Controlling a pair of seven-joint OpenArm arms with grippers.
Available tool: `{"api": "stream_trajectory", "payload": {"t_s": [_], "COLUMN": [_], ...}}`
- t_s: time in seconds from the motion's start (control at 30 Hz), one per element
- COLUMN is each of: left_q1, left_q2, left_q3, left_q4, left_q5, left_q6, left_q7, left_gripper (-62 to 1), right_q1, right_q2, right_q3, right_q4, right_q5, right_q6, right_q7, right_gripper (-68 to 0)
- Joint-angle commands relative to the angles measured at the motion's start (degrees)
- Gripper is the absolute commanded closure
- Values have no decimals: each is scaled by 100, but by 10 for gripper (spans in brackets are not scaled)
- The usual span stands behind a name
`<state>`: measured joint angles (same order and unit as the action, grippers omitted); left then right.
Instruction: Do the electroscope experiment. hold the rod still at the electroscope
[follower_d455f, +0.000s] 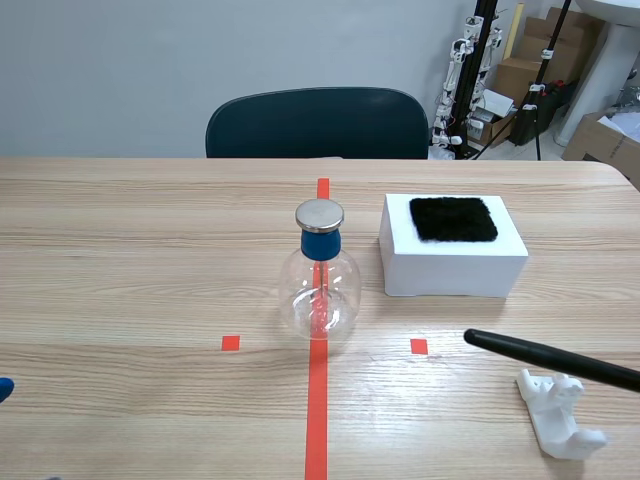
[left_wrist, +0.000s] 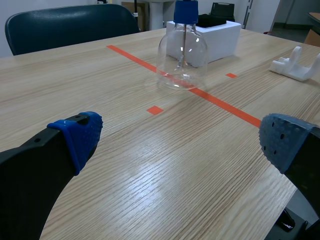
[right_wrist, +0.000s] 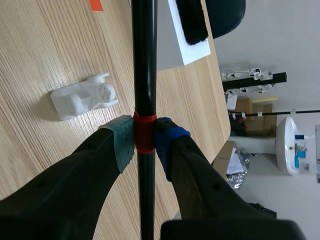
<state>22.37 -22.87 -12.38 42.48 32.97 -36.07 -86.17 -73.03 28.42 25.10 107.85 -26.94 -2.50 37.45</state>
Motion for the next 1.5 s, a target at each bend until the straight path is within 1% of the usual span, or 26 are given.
{"api": "stream_trajectory", "payload": {"t_s": [0.0,0.07,0.47,1.47], "left_q1": [31,31,31,31], "left_q2": [-17,-17,-17,-17], "left_q3": [-7,-7,-7,-7], "left_q4": [66,66,66,66], "left_q5": [-59,-59,-59,-59], "left_q6": [-4,-4,-4,-4], "left_q7": [-286,-286,-286,-286], "left_gripper": [-623,-623,-623,-623], "right_q1": [20,20,20,20], "right_q2": [59,59,59,59], "right_q3": [31,31,31,33], "right_q4": [120,120,120,120], "right_q5": [59,59,59,59], "right_q6": [-46,-46,-46,-46], "right_q7": [57,48,-415,-411], "right_gripper": [0,0,0,0]}}
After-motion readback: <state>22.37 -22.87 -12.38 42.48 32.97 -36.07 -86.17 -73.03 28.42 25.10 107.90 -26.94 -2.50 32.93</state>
